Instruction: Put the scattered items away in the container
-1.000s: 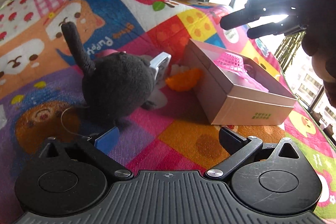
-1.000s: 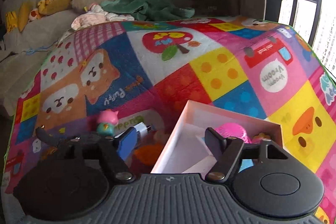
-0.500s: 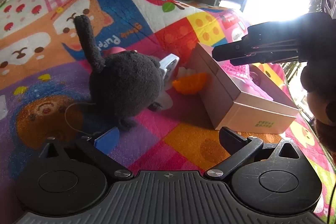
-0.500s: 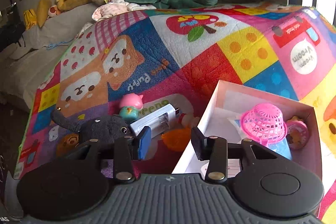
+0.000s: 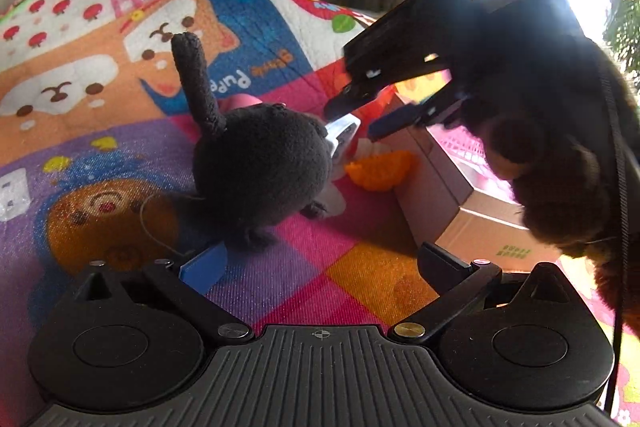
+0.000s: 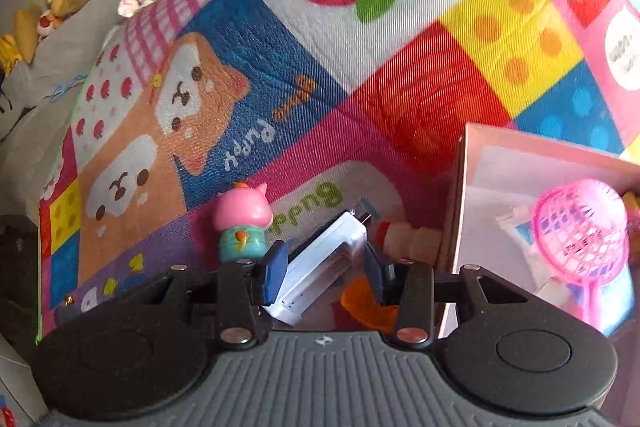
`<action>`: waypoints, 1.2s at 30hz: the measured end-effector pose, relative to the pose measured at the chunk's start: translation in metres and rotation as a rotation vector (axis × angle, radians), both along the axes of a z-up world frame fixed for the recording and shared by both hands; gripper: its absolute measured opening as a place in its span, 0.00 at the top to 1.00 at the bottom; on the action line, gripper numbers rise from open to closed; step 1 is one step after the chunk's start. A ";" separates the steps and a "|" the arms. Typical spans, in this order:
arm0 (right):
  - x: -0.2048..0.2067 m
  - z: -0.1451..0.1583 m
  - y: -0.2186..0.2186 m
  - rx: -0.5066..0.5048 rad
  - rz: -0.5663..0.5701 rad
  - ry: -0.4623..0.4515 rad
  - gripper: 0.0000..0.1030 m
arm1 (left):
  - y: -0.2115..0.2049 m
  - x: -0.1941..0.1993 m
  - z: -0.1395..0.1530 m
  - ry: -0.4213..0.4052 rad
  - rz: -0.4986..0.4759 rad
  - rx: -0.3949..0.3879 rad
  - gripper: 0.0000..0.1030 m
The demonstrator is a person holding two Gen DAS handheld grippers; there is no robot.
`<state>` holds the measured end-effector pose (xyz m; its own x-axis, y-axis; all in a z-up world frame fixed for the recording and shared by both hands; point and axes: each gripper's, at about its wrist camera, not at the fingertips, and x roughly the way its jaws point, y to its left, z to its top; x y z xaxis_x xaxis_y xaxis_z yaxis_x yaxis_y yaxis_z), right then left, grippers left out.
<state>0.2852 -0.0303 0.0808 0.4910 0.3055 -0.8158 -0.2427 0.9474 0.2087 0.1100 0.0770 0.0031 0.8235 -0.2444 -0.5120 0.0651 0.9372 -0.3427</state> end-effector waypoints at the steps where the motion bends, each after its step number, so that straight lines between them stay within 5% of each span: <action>1: 0.001 -0.002 0.005 -0.037 -0.004 -0.010 0.60 | 0.000 0.000 0.000 -0.005 -0.001 -0.001 0.00; 3: -0.002 -0.003 0.013 -0.084 0.006 -0.034 0.64 | 0.000 -0.001 0.000 -0.013 -0.009 -0.008 0.00; 7: -0.018 0.005 0.020 -0.123 0.054 -0.055 0.88 | 0.006 0.002 0.000 -0.013 0.001 -0.051 0.00; 19: -0.144 0.067 -0.084 -0.061 0.062 -0.215 0.88 | 0.004 -0.002 0.002 -0.041 -0.017 -0.031 0.00; 24: -0.198 0.048 -0.128 -0.221 0.055 -0.238 0.88 | -0.004 -0.012 0.009 -0.026 0.002 0.040 0.00; 27: -0.222 0.025 -0.140 -0.343 0.033 -0.265 0.88 | -0.007 -0.020 0.010 0.038 -0.014 0.027 0.00; 29: -0.236 0.011 -0.140 -0.339 0.052 -0.268 0.88 | -0.010 -0.028 0.011 0.055 -0.023 0.019 0.00; 32: -0.257 0.000 -0.134 -0.219 0.100 -0.257 0.70 | -0.016 -0.037 0.014 0.044 -0.025 0.029 0.00; 34: -0.274 -0.002 -0.130 -0.180 0.111 -0.306 0.40 | -0.018 -0.043 0.015 0.037 -0.027 0.039 0.00; 36: -0.292 -0.001 -0.133 -0.183 0.099 -0.365 0.31 | -0.019 -0.048 0.016 0.040 -0.029 0.050 0.00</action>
